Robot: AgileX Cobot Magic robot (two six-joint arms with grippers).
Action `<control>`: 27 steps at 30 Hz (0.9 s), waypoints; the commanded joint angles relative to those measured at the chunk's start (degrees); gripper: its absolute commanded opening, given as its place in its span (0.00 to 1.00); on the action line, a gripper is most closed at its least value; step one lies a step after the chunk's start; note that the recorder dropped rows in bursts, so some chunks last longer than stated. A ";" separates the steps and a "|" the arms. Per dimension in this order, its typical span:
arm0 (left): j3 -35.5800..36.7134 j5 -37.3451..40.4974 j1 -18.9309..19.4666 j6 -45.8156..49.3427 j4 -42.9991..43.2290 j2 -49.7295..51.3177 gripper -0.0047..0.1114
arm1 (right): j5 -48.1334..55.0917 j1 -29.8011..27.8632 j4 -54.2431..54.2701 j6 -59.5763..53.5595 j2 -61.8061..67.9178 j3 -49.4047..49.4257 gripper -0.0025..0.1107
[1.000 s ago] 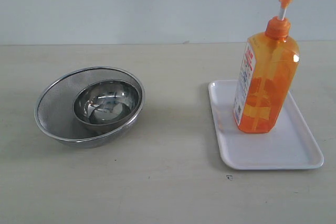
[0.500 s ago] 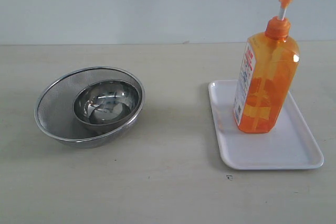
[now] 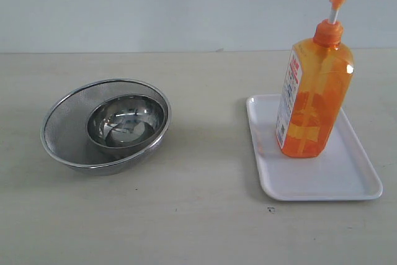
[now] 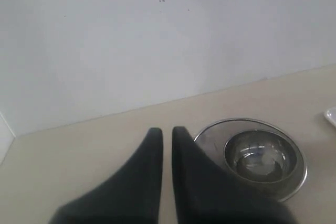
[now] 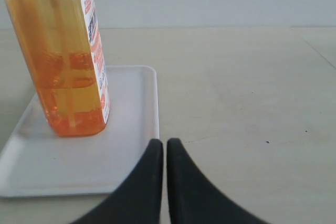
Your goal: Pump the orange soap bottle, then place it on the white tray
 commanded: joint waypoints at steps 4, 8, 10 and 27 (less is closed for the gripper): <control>7.72 -9.28 4.48 -0.74 -3.44 -4.09 0.08 | -0.42 -0.19 -0.25 0.04 -0.36 -0.02 0.02; 11.81 -12.90 6.90 -0.74 -5.22 -6.61 0.08 | -0.42 -0.19 -0.25 -0.11 -0.36 -0.02 0.02; 13.71 -13.83 7.77 -0.74 -5.39 -7.40 0.08 | -0.42 -0.19 -0.25 0.03 -0.36 -0.02 0.02; 27.66 -25.91 12.31 -0.74 -9.81 -9.08 0.08 | -0.42 -0.19 -0.25 0.03 -0.36 -0.02 0.02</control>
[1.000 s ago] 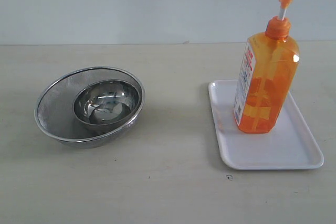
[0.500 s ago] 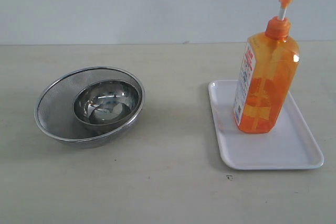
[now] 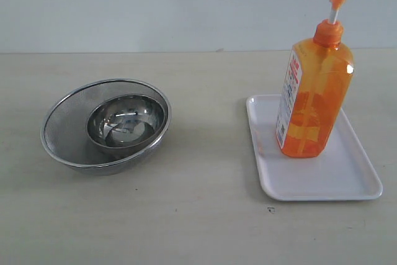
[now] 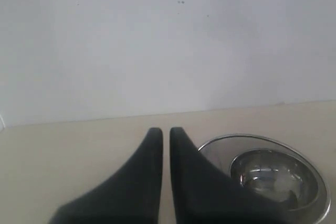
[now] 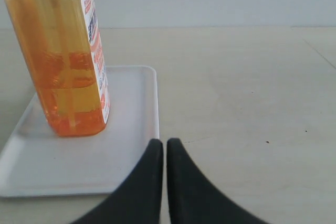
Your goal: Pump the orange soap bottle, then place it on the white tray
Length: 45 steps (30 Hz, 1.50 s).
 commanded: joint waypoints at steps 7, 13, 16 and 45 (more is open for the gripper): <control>6.55 -6.47 2.91 -0.62 -2.30 -0.30 0.08 | -0.42 -0.19 -0.25 -0.08 -0.36 -0.02 0.02; 11.25 -9.57 4.22 -0.62 -3.76 -0.30 0.08 | -0.30 -0.19 -0.25 -0.08 -0.36 -0.02 0.02; 12.59 -10.51 4.22 -0.62 -4.00 -0.30 0.08 | -0.30 -0.19 -0.25 -0.08 -0.36 -0.02 0.02; 25.15 -21.42 4.12 -0.62 -4.42 -2.83 0.08 | -0.29 -0.19 -0.25 0.03 -0.36 -0.02 0.02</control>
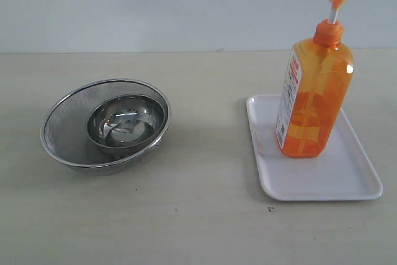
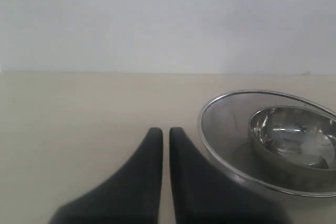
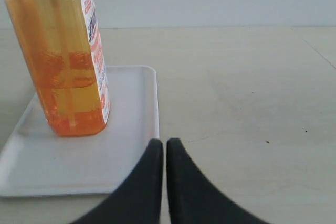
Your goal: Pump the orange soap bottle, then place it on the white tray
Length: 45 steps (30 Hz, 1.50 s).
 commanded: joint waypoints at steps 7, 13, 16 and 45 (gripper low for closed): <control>2.03 1.03 0.07 -0.62 -1.52 -6.19 0.08 | -0.29 -0.19 -0.25 0.03 -0.36 -0.02 0.02; 2.03 1.02 -0.04 -0.62 -1.72 -6.19 0.08 | -0.29 -0.19 -0.25 0.03 -0.36 -0.02 0.02; 2.03 2.49 -0.27 -0.62 -1.72 -6.19 0.08 | -0.29 -0.19 -0.25 0.03 -0.36 -0.02 0.02; 2.03 9.32 -1.80 1.06 -1.72 -6.19 0.08 | -0.45 -0.19 -0.25 0.42 -0.36 -0.02 0.02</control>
